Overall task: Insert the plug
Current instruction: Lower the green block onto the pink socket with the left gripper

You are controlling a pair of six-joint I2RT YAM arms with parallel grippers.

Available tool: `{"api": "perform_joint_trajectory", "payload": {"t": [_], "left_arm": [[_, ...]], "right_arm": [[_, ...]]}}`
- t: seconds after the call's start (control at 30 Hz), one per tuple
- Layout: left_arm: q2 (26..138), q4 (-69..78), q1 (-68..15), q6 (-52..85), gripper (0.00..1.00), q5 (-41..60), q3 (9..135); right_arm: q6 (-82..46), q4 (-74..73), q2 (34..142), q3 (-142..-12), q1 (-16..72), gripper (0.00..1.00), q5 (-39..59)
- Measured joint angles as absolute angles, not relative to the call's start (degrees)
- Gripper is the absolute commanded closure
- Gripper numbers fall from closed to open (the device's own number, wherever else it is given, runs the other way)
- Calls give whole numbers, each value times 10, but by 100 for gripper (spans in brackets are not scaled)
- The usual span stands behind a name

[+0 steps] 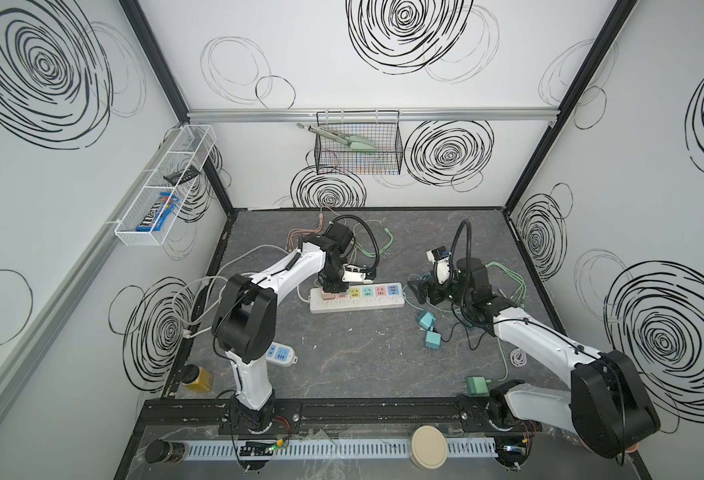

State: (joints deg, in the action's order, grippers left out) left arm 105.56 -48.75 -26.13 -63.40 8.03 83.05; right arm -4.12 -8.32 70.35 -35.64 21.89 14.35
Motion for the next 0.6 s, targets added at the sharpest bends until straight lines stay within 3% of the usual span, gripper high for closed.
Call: {"api": "perform_joint_trajectory", "payload": {"t": [0.6], "left_arm": [[1053,-505,-262,-632,100,88,827]], "right_arm": [[-40,-83,703,-356,219,3,143]]}}
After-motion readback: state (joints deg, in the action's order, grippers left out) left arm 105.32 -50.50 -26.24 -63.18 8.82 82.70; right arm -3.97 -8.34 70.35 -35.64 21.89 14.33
